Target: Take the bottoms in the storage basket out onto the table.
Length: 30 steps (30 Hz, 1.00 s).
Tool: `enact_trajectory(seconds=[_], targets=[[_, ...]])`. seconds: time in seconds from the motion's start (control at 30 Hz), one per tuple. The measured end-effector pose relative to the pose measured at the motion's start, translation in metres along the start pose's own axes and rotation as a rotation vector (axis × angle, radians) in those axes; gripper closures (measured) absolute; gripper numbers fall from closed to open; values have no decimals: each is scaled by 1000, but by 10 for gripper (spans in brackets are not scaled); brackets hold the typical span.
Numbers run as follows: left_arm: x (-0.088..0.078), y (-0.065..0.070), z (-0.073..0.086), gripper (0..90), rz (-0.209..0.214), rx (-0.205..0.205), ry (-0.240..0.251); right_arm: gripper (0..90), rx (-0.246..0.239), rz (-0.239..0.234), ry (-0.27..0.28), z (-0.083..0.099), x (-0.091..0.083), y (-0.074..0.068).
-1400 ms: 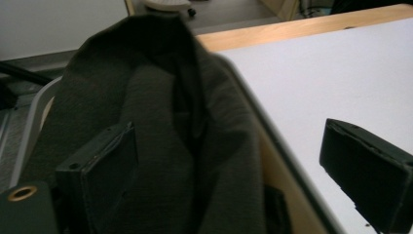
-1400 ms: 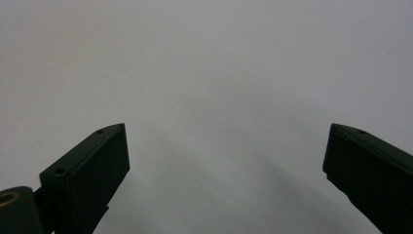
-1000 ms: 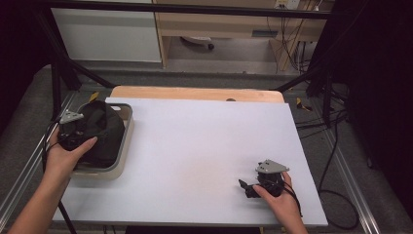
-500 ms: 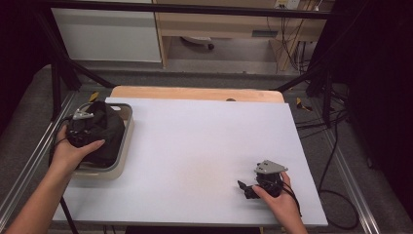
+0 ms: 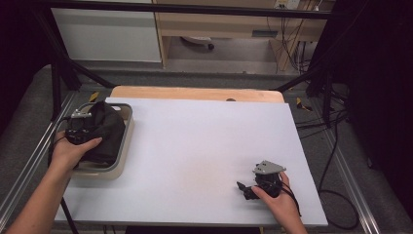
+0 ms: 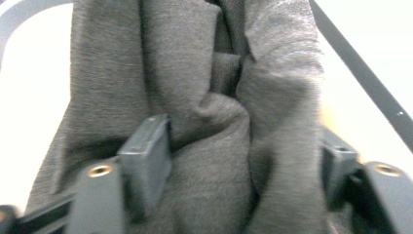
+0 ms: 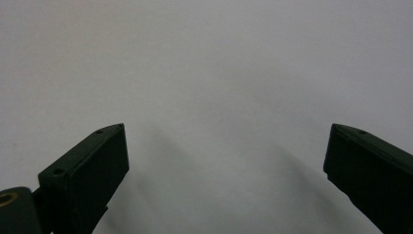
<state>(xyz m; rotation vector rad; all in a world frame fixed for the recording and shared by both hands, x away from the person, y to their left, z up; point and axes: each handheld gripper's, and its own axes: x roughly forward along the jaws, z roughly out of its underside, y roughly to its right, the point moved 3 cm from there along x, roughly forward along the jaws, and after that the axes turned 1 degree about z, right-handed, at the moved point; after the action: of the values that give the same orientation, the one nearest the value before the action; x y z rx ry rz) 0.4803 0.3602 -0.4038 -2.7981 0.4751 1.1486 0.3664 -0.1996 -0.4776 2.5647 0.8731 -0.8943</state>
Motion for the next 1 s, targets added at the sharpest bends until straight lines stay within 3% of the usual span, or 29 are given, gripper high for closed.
enact_trajectory(seconds=[0.13, 0.17, 0.3, 0.33, 0.5, 0.6, 0.8, 0.9, 1.0], targets=[[1, -2, -1, 453, 9, -17, -1, 34, -3, -2, 0, 0, 0, 0], [0, -2, -2, 515, 13, -21, 0, 34, -2, -3, -1, 0, 0, 0], [-1, -3, -3, 585, 26, -45, 12, 34, -3, -3, 0, 0, 0, 0], [-3, -6, -4, 598, 40, -71, 27, 34, -3, -3, 2, -1, 0, 0], [-9, -12, -5, 649, 66, -123, 81, 34, 0, -5, 3, -1, 0, 0], [-15, -17, -5, 679, 102, -183, 119, 34, 0, -4, 3, -1, 0, 0], [-16, -18, -5, 714, 113, -180, 117, 34, -1, -5, 3, -1, 0, -1], [-15, -15, -6, 691, 92, -161, 97, 35, -1, -4, 2, -1, 0, 0], [-15, -10, -8, 646, 39, -124, 101, 34, 0, -5, 3, -1, -1, -1]])
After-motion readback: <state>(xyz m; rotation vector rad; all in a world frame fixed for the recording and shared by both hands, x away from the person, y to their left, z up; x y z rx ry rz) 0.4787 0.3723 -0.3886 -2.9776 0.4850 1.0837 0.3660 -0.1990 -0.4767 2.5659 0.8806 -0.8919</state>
